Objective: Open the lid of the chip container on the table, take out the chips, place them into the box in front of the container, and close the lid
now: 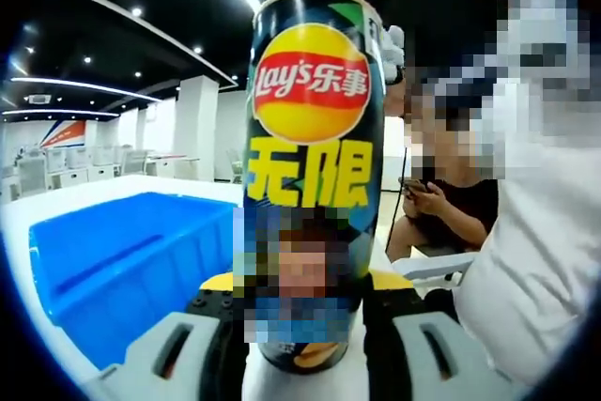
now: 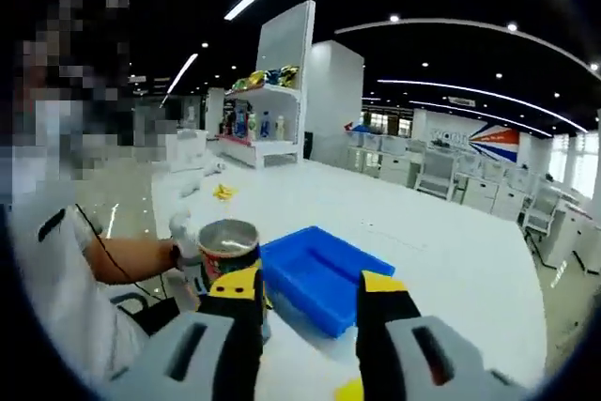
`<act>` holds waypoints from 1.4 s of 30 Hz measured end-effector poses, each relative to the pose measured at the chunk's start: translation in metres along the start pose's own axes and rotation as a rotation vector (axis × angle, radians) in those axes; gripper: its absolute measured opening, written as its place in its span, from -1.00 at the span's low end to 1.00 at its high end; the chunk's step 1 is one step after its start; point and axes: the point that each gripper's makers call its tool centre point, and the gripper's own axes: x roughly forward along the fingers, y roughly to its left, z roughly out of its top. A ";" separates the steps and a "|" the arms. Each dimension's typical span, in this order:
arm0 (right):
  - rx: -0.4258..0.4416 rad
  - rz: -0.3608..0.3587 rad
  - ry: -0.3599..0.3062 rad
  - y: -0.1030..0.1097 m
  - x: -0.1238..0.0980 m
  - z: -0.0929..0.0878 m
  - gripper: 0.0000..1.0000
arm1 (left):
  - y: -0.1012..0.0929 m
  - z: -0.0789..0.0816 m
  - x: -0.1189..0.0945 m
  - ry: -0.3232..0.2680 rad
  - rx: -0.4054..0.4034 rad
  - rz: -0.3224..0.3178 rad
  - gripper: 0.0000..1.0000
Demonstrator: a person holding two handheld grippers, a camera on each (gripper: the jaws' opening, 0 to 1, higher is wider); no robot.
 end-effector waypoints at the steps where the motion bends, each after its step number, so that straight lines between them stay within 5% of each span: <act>1: 0.004 0.036 0.016 0.010 0.002 0.004 -0.32 | 0.000 0.000 0.000 0.001 0.000 0.000 -0.03; 4: -0.022 0.147 0.096 0.042 0.011 0.016 -0.42 | 0.000 -0.001 0.000 0.005 0.004 0.001 -0.04; 14: -0.121 0.260 0.302 0.094 0.044 0.020 -0.70 | -0.001 -0.001 0.000 0.002 0.014 0.007 -0.04; 25: -0.231 0.272 0.517 0.108 0.075 -0.006 -0.72 | -0.002 -0.001 0.000 -0.002 0.020 0.006 -0.04; 30: -0.257 0.254 0.563 0.105 0.081 -0.011 -0.77 | -0.002 -0.001 0.000 -0.005 0.023 0.008 -0.04; 33: -0.308 0.249 0.584 0.102 0.083 -0.015 -0.98 | -0.002 -0.001 0.000 -0.008 0.025 0.008 -0.04; 42: -0.266 0.220 0.602 0.100 0.081 -0.017 -0.99 | -0.003 -0.001 -0.001 -0.010 0.034 0.020 -0.04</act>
